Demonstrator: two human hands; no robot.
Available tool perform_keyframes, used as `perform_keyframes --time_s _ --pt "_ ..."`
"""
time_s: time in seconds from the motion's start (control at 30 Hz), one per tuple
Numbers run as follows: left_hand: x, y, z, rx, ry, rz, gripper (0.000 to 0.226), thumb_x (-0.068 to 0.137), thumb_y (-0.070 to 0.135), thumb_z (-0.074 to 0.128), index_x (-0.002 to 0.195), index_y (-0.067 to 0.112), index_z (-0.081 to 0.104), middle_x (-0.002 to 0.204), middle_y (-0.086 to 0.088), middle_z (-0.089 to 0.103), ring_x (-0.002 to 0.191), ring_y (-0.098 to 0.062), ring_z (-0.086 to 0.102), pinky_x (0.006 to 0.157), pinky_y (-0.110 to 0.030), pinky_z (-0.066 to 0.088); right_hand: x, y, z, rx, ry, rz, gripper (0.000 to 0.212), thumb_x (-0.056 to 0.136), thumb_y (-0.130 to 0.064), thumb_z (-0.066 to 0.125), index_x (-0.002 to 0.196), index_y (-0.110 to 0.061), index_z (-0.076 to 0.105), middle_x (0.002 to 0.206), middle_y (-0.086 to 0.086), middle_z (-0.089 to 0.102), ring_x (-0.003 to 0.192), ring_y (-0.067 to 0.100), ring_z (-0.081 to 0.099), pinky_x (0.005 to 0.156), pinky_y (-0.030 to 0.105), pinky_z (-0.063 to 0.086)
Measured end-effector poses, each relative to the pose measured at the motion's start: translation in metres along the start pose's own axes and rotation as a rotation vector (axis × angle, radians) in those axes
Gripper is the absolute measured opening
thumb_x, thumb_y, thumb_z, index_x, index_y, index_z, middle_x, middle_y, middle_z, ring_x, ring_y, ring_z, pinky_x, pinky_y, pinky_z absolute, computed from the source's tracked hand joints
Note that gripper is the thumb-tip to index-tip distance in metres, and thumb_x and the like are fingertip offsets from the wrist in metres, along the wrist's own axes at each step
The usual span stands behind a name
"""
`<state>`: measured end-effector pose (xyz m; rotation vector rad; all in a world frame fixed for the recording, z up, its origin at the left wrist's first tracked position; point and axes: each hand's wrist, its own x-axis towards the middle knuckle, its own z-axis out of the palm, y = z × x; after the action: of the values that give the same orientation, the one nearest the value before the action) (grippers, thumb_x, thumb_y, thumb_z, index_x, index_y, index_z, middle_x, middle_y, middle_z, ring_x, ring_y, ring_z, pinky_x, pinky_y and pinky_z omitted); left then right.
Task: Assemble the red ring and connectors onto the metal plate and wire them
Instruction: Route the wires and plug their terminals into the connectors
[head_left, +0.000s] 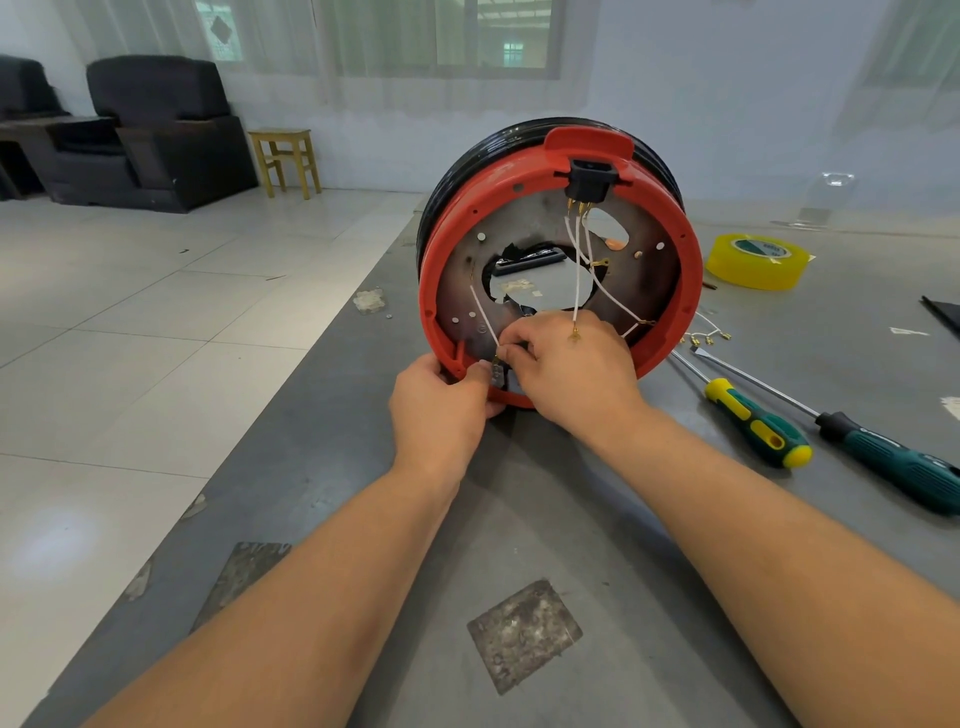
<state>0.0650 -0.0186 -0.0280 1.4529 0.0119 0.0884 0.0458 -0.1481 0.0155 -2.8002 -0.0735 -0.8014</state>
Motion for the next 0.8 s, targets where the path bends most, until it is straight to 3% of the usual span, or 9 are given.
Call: perform_keyframes --time_s 0.3,0.43,0.57,0.73,0.8 --pt "-0.002 0.0 -0.001 -0.026 -0.001 -0.007 0.005 0.096 0.005 0.07 0.096 0.008 0.074 0.092 -0.017 0.078 0.078 -0.03 0.079 0.081 -0.048 0.066 -0.002 -0.002 -0.002 0.059 -0.013 -0.003 0.016 0.098 -0.033 0.061 0.098 -0.027 0.076 0.093 0.0 0.072 0.089 0.025 0.065 0.078 0.037 0.054" --pt "0.001 0.002 -0.002 -0.046 0.0 -0.025 0.007 0.094 0.008 0.071 0.1 0.007 0.073 0.095 -0.016 0.078 0.08 -0.03 0.08 0.082 -0.048 0.065 -0.006 0.002 -0.003 0.161 -0.013 -0.087 0.016 0.1 -0.024 0.061 0.108 -0.017 0.072 0.101 0.003 0.066 0.093 0.026 0.064 0.082 0.042 0.054" --pt "0.002 0.002 -0.003 -0.075 -0.005 -0.043 0.007 0.094 0.009 0.071 0.101 0.009 0.072 0.096 -0.012 0.079 0.082 -0.024 0.08 0.08 -0.042 0.066 -0.019 0.018 -0.007 0.159 0.096 -0.188 0.028 0.098 -0.01 0.06 0.125 -0.008 0.068 0.109 0.009 0.061 0.089 0.026 0.064 0.076 0.035 0.054" --pt "0.003 0.003 -0.003 -0.089 -0.005 -0.053 0.008 0.094 0.009 0.071 0.102 0.011 0.071 0.098 -0.011 0.079 0.084 -0.023 0.08 0.08 -0.04 0.066 -0.026 0.03 -0.004 0.098 0.118 -0.19 0.03 0.093 -0.006 0.061 0.122 -0.006 0.07 0.111 0.01 0.063 0.101 0.027 0.062 0.089 0.033 0.052" --pt "0.003 0.003 -0.003 -0.093 -0.005 -0.056 0.009 0.093 0.009 0.071 0.102 0.009 0.071 0.097 -0.013 0.079 0.083 -0.024 0.08 0.079 -0.039 0.066 -0.025 0.027 -0.001 0.072 0.102 -0.215 0.027 0.093 -0.007 0.062 0.118 -0.006 0.071 0.109 0.009 0.065 0.101 0.029 0.061 0.089 0.041 0.052"
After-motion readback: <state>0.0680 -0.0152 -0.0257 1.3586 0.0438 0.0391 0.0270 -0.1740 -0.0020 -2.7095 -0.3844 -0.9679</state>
